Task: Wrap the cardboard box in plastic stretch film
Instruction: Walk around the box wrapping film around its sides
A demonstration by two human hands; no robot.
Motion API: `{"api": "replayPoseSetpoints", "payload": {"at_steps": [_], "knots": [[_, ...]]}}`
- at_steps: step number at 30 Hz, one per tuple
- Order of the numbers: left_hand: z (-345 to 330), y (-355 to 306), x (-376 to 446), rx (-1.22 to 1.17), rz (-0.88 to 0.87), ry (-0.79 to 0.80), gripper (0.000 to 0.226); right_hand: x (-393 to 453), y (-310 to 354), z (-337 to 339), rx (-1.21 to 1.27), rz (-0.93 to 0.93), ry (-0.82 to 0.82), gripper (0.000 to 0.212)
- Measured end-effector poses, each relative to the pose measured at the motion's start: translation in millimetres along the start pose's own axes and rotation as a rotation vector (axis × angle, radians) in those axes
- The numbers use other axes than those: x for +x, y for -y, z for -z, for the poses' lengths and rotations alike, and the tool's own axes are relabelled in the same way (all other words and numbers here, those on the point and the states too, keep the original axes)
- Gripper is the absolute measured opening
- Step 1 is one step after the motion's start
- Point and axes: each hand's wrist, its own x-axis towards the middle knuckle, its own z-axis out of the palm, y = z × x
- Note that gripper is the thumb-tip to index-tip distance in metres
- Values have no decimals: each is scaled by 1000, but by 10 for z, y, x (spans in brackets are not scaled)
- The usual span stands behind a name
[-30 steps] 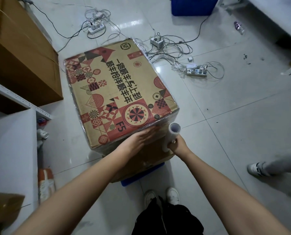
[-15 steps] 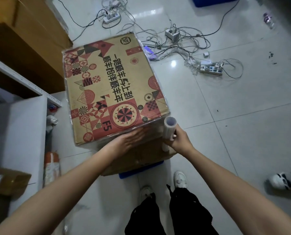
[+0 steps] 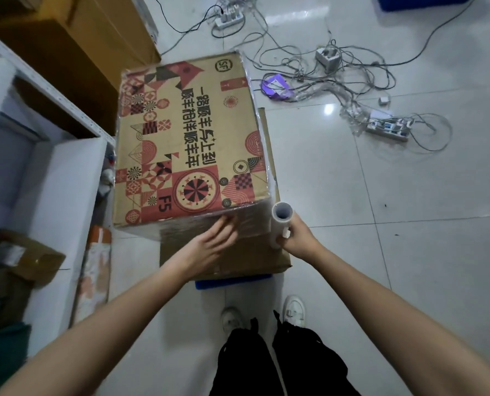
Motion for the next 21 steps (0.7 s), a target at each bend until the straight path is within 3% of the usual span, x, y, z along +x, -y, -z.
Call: {"api": "replayPoseSetpoints", "payload": {"at_steps": [5, 10, 14, 21], "knots": [[145, -42, 291, 86, -225, -89, 48, 95, 51, -26, -124, -96, -119, 61], [3, 109, 397, 421, -132, 13, 75, 100, -67, 43, -39, -50, -101, 60], [-112, 229, 351, 642, -130, 5, 85, 112, -126, 173, -16, 104, -54, 53], [-232, 100, 189, 893, -256, -59, 70, 167, -136, 224, -83, 330, -15, 45]]}}
